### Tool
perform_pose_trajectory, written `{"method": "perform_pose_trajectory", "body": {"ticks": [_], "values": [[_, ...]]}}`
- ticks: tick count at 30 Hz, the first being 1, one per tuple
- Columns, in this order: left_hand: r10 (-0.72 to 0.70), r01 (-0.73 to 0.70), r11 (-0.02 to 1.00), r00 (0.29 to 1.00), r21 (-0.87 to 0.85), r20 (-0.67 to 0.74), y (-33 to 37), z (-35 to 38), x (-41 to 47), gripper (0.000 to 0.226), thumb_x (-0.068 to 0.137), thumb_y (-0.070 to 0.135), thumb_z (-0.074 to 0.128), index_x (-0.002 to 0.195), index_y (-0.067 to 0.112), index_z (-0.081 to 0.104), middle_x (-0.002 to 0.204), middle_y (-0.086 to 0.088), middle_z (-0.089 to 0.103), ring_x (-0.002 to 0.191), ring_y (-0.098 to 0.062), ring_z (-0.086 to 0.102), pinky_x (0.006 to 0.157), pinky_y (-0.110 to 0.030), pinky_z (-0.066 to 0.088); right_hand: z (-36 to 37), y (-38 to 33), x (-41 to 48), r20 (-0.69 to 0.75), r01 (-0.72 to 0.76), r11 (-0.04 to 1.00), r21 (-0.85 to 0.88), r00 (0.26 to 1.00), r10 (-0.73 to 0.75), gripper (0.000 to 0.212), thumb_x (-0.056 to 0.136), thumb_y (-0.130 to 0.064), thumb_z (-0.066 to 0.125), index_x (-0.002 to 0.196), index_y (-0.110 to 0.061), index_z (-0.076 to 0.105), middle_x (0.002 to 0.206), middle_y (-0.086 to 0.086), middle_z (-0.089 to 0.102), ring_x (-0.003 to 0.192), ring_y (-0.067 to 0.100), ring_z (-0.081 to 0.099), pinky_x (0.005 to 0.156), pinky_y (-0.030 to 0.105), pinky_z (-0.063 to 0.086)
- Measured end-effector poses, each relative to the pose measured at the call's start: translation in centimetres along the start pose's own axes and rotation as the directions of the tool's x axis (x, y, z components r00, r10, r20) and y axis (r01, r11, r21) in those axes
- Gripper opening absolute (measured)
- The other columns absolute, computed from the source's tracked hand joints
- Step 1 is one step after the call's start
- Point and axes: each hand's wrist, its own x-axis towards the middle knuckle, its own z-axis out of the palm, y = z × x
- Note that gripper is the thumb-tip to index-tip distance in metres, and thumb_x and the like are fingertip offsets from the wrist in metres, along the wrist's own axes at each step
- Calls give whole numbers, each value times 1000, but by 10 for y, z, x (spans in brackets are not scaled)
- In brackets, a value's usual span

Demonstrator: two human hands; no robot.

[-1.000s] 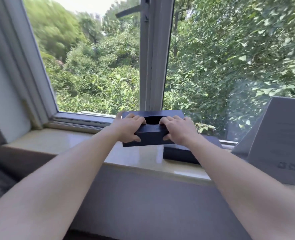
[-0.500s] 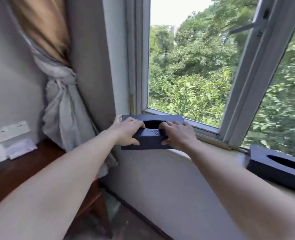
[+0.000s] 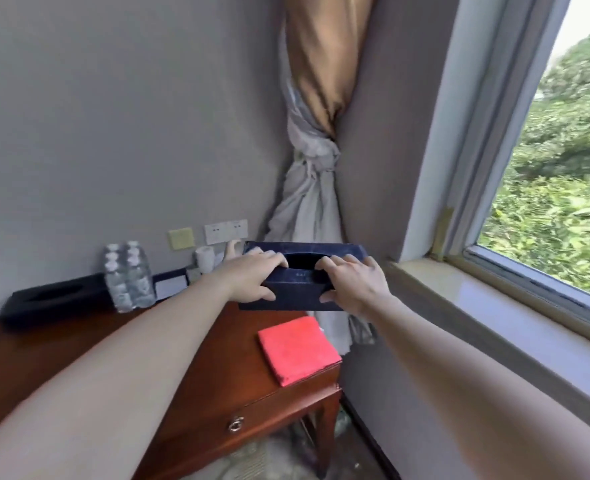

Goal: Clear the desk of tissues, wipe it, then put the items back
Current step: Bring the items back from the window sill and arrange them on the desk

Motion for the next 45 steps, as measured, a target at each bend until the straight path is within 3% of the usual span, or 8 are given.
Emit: {"method": "perform_pose_trajectory", "body": {"ticks": [8, 22, 27, 34, 45], "values": [[-287, 288, 958, 957, -2, 49, -101, 24, -40, 57, 89, 42, 66, 136, 33, 37, 139, 16, 46, 136, -11, 33, 113, -59, 2, 33, -88, 101, 1, 265, 958, 105, 964, -267, 58, 83, -50, 66, 132, -31, 43, 130, -9, 55, 122, 19, 46, 99, 40, 34], [-656, 659, 752, 747, 5, 106, -208, 52, -119, 56, 90, 39, 65, 138, 32, 38, 135, 15, 48, 135, -9, 35, 116, -59, -5, 73, -235, 217, 3, 622, 753, 215, 770, -638, 53, 86, -46, 65, 132, -29, 42, 128, -8, 54, 123, 19, 45, 103, 43, 30], [-713, 716, 698, 692, 26, 114, -244, 58, -148, 55, 91, 36, 64, 139, 32, 37, 136, 15, 49, 137, -10, 33, 116, -58, -7, 84, -288, 233, -29, 670, 699, 251, 727, -686, 51, 87, -44, 64, 131, -28, 43, 126, -8, 54, 120, 19, 44, 100, 41, 29], [-739, 738, 673, 664, 57, 116, -314, 84, -185, 55, 92, 34, 64, 140, 33, 36, 139, 14, 48, 140, -9, 31, 117, -61, -5, 104, -370, 261, -33, 692, 672, 263, 702, -711, 50, 88, -41, 64, 130, -26, 43, 124, -7, 54, 117, 20, 44, 96, 40, 29], [-641, 626, 767, 755, 139, 135, -477, 124, -217, 58, 92, 36, 64, 142, 32, 34, 145, 13, 44, 141, -9, 32, 118, -59, -3, 136, -502, 319, 46, 579, 756, 305, 784, -619, 54, 88, -41, 64, 134, -26, 41, 130, -7, 51, 122, 20, 42, 101, 37, 31]]}}
